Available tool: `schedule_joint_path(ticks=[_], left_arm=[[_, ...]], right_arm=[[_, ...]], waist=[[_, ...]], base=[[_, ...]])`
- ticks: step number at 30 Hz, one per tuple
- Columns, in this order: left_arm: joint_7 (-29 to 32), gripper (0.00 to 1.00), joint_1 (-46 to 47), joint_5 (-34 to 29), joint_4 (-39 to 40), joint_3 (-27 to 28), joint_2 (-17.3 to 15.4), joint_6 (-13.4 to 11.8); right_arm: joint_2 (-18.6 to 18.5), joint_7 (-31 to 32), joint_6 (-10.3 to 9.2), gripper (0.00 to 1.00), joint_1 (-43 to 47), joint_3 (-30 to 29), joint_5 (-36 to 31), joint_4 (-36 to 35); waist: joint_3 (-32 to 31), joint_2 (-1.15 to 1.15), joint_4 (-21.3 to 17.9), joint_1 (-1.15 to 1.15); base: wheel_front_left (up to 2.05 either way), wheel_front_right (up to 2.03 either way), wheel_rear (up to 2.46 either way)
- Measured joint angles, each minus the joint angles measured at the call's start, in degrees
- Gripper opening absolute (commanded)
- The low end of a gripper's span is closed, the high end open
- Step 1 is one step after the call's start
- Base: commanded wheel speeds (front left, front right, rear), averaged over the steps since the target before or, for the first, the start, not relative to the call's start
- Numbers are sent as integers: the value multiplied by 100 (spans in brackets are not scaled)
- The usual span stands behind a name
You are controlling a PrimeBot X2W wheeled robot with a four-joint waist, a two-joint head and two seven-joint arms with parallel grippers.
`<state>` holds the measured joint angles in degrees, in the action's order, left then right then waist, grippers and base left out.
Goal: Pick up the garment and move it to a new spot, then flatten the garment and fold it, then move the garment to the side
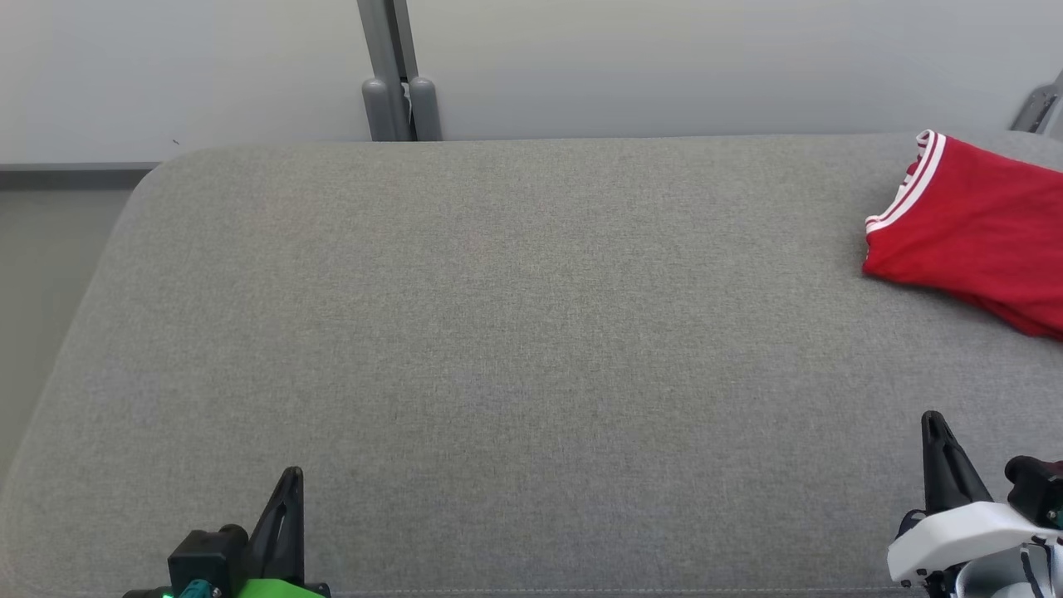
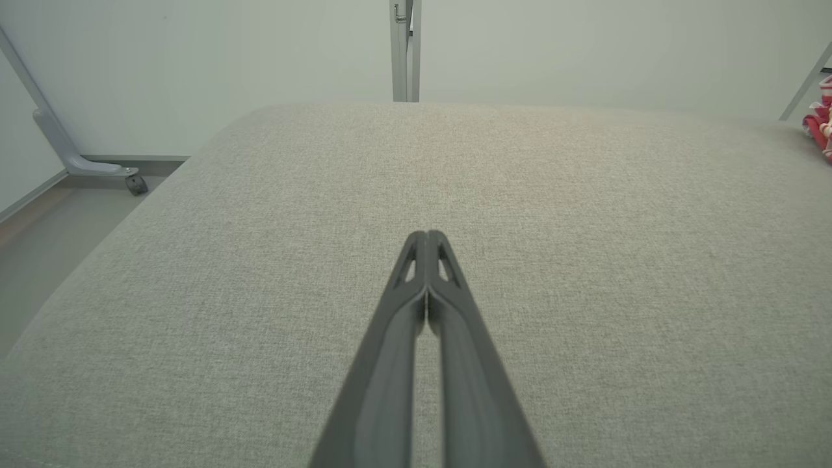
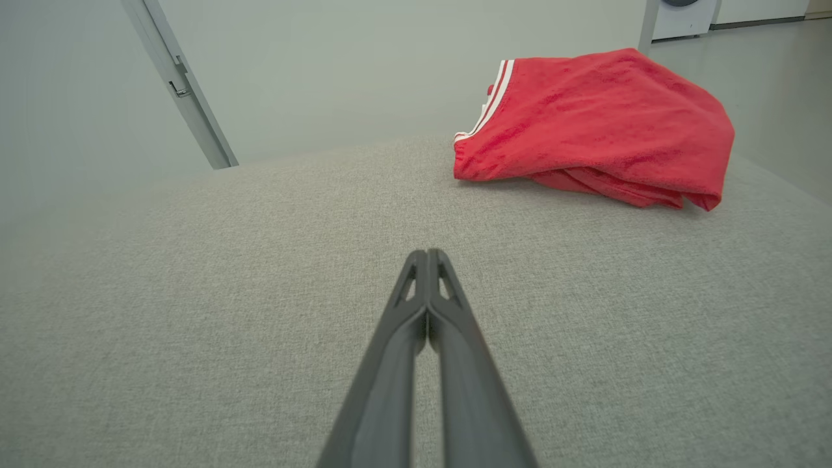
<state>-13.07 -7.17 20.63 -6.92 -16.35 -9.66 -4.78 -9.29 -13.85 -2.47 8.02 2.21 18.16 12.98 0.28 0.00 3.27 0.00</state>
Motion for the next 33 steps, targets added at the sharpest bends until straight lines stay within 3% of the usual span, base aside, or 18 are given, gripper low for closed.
schedule_joint_path(ticks=[33], left_arm=[[489, 0, 67, 2392, -56, 514, 155, 296]], right_arm=[[218, 761, 297, 0, -400, -415, 2331, 203]], waist=[[-1, 0, -112, 0]], base=[[0, 0, 0]])
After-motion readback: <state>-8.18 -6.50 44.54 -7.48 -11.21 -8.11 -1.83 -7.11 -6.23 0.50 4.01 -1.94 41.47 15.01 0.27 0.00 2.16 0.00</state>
